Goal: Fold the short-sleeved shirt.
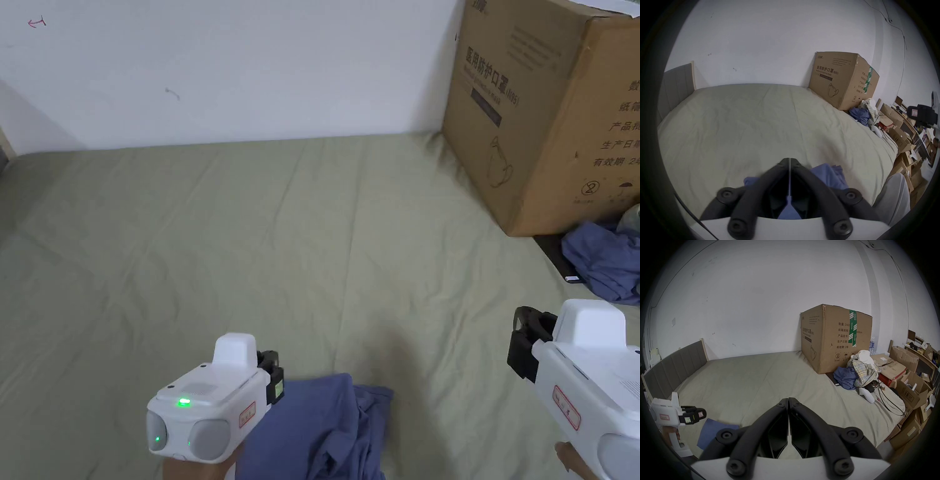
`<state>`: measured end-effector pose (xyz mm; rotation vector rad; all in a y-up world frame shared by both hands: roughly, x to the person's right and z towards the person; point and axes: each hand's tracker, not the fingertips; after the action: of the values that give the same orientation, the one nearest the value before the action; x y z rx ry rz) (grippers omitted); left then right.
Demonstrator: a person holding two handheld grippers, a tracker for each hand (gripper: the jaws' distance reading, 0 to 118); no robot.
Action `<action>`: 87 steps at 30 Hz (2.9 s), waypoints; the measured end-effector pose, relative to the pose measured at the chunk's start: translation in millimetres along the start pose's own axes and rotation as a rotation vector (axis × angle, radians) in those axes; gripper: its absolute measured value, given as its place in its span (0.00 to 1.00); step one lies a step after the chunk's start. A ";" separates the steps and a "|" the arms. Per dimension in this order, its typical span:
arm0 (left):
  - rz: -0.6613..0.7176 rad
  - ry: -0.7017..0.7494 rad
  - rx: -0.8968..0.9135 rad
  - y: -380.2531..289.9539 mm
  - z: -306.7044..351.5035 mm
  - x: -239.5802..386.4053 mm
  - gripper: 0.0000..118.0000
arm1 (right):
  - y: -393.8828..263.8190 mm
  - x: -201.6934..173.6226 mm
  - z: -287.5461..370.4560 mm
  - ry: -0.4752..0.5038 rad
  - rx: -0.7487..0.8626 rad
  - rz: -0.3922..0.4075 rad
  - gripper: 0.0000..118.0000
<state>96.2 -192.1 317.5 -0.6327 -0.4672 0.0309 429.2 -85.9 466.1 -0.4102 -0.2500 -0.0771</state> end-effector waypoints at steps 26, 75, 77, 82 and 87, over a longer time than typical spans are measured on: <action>-0.161 -0.140 -0.196 -82.4 -51.6 106.6 0.00 | -13.9 26.2 -11.0 -0.045 -0.050 -0.014 0.00; -0.040 0.322 0.452 68.9 150.2 -71.6 0.00 | 15.0 -96.1 9.6 0.148 0.159 0.067 0.00; -0.034 0.323 0.451 66.2 151.9 -74.6 0.00 | 1.3 -108.5 -3.6 0.164 0.121 0.078 0.00; -0.021 0.329 0.439 61.4 157.4 -81.9 0.00 | -46.8 -145.9 -41.1 0.211 0.028 0.119 0.00; -0.011 0.308 0.403 53.0 157.1 -92.6 0.00 | -102.2 -174.2 -77.4 0.227 -0.119 0.136 0.00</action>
<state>-48.3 -76.4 359.9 -0.2312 -0.1571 0.0160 265.5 -206.4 392.3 -0.5315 0.0066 -0.0046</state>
